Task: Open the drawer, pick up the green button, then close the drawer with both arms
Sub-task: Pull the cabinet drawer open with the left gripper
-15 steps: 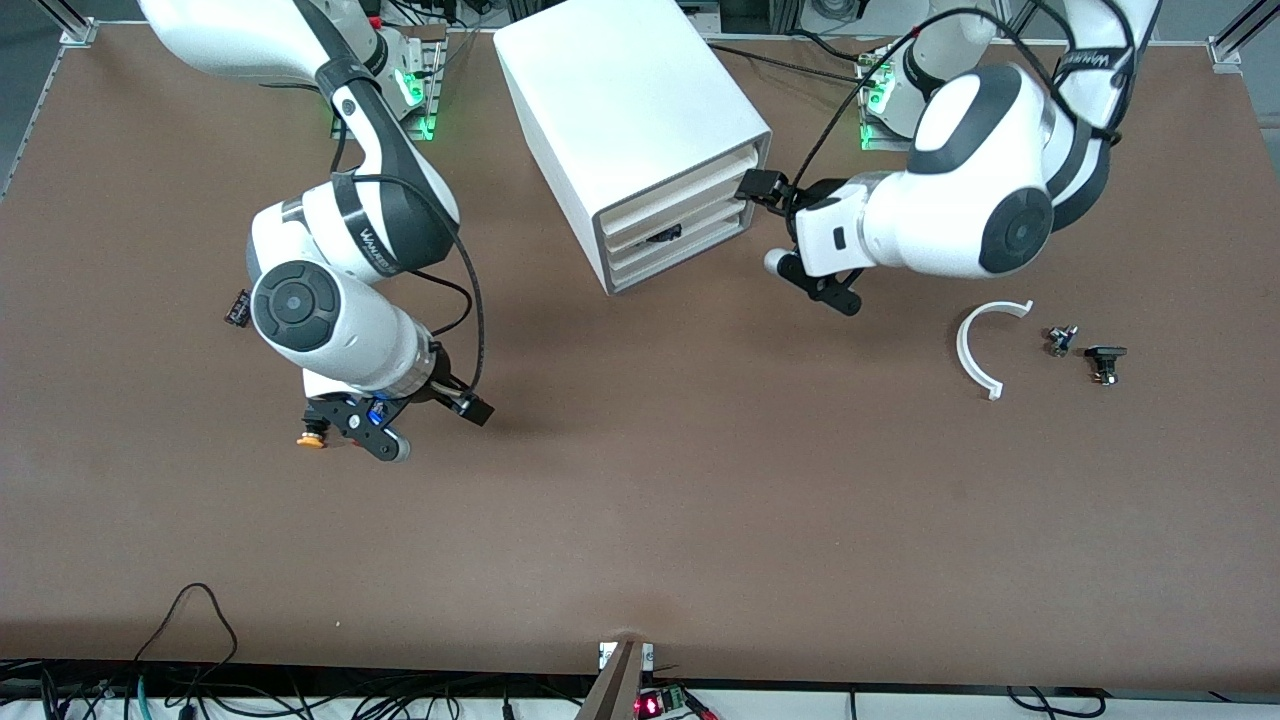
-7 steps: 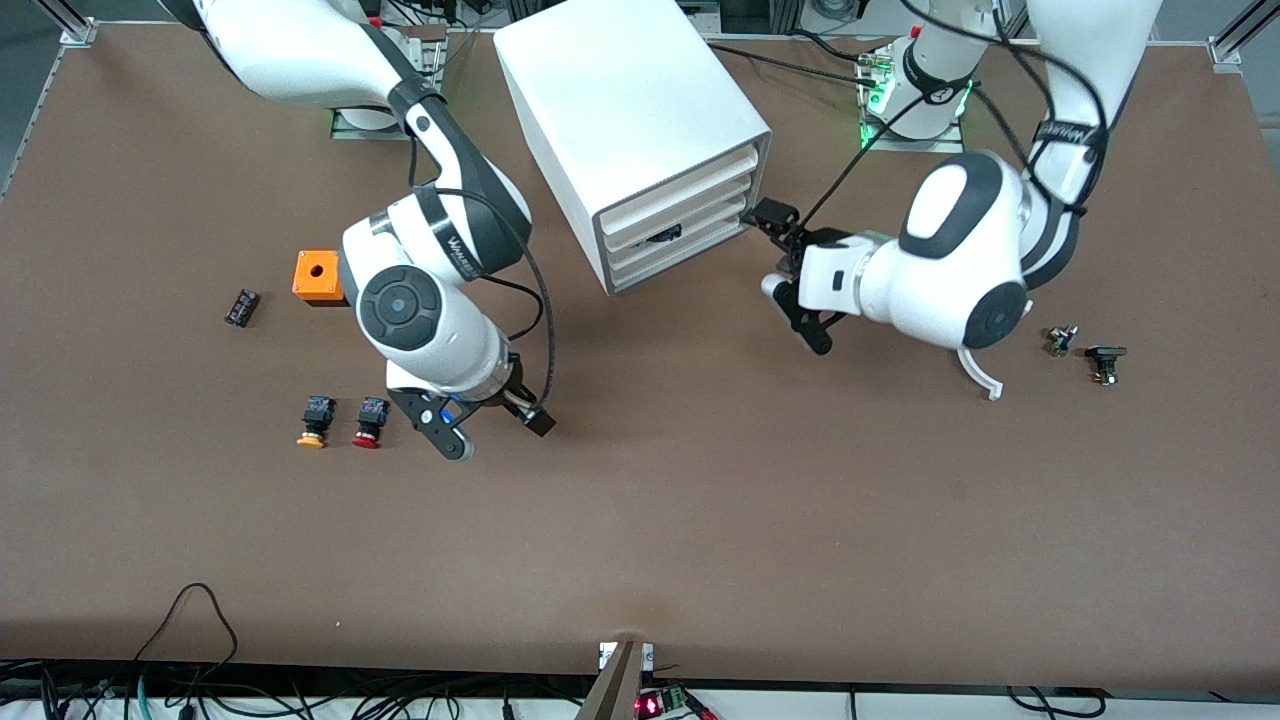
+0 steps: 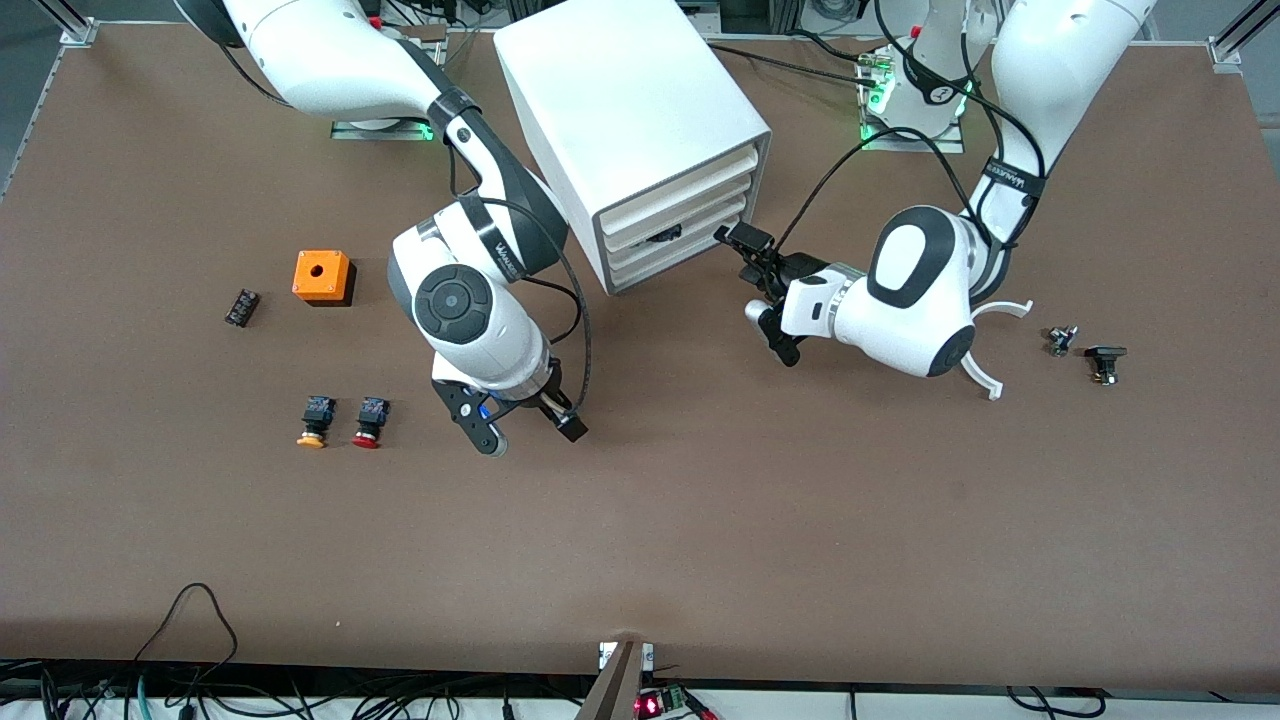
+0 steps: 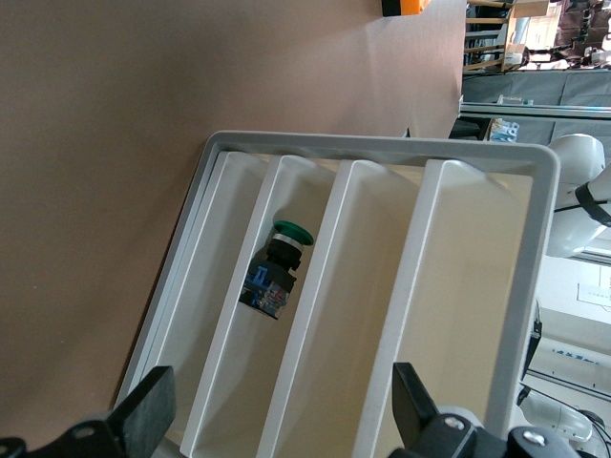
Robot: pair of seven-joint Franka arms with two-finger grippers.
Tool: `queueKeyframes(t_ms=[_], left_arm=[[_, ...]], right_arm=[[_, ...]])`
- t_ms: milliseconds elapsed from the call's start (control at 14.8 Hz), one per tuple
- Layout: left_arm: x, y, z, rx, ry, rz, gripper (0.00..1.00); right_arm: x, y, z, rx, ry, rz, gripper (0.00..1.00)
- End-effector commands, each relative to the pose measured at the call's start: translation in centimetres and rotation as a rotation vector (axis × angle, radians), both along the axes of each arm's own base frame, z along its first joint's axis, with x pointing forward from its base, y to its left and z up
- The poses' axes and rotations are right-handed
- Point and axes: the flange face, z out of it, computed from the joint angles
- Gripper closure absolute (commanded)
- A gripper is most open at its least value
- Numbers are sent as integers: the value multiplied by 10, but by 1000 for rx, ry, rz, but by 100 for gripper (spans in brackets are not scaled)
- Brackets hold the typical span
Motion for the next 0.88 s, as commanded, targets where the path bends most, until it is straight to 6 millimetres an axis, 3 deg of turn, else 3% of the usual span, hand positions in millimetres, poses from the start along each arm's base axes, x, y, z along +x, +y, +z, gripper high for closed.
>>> queueKeyframes(t_ms=[0,270,473,608,811], left_arm=[[-11,7,-23,-79,-38,13,1],[-56,15,-81,-211,-83,95,7],[-68,15,-95,-244,-96,95,12],[-79,20,-114,-259,-77,88,14],[-98,20,-140,-306,-63,91,24]], right_arm=[[2,15,-4,21,-26,-53,0],[0,22,-11,28,-27,-62,0],[-3,27,-8,29,-32,-61,0],[0,29,13,32,-34,-37,0],[-3,30,20,13,-17,98,0]])
